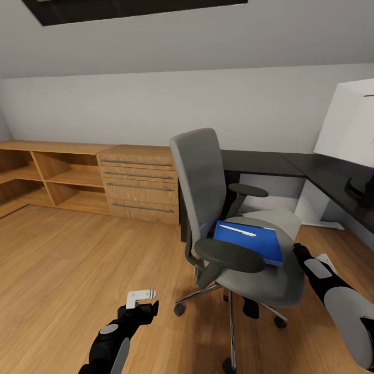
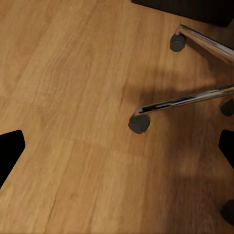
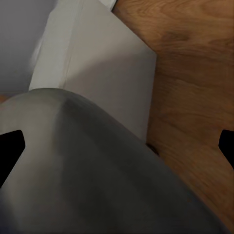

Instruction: In the bedroom, organize the workspace by keeping the computer under the desk, ensuring the monitor is on the desk, placing the keyboard on the desk next to the monitor, placing the mouse on the desk next to the keyboard, moving the folder from the swivel chair onto the desk next to the mouse, stacking the notebook on top of the folder with the pen on top of the notebook, and positioning the swivel chair next to the desk.

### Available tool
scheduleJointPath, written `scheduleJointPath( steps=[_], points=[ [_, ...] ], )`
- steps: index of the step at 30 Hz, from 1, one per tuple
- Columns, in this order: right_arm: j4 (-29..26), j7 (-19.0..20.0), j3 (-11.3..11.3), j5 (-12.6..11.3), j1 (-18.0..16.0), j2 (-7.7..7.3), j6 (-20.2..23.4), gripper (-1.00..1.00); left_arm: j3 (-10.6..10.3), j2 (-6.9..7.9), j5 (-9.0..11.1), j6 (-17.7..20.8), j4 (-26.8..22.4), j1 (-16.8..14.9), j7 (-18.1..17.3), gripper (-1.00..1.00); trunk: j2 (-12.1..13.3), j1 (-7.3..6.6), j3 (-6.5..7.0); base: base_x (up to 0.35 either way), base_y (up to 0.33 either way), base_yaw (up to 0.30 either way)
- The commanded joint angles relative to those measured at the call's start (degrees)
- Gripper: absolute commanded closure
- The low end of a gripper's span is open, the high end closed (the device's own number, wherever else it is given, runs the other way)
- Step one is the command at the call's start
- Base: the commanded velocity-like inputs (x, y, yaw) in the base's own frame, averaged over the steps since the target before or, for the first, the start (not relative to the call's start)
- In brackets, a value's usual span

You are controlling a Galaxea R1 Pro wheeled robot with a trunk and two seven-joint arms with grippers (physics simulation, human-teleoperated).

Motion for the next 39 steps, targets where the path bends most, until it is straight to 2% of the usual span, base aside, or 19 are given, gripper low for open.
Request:
scheduleJointPath(
  steps=[1,6,11,25,34,39],
  points=[
    [-0.04,-0.17,0.13,-0.74,-0.02,0.02,-0.19,-1.0,-0.06,0.01,0.61,0.23,-0.06,-0.04,0.5,-1.0,-0.02,-0.01,-0.06,0.006,0.0,0.0],
    [-0.04,-0.1,0.1,-1.07,-0.01,0.14,-0.17,-1.0,0.03,0.01,0.61,0.23,-0.06,-0.02,0.5,-1.0,-0.02,-0.01,-0.06,0.002,0.0,0.004],
    [-0.03,-0.07,0.13,-3.45,-0.01,0.09,-0.16,-1.0,0.07,0.01,0.61,0.24,-0.06,-0.02,0.5,-1.0,-0.02,-0.01,-0.06,0.0,0.0,0.152],
    [0.04,0.02,0.18,-3.61,-0.01,0.09,-0.16,-1.0,-0.18,0.01,0.64,0.27,-0.06,-0.02,0.5,-1.0,-0.02,-0.01,-0.28,0.0,0.0,0.231],
    [0.0,0.03,0.18,-3.53,-0.01,-0.04,-0.21,-1.0,-0.16,0.01,0.61,0.29,-0.06,-0.02,0.5,-1.0,-0.02,-0.01,-0.35,0.0,0.0,0.012],
    [0.01,0.08,0.12,-3.52,-0.01,-0.13,-0.26,-1.0,-0.04,0.01,0.61,0.3,-0.06,-0.04,0.5,-1.0,-0.02,-0.01,-0.35,0.0,0.0,-0.189]
  ],
)
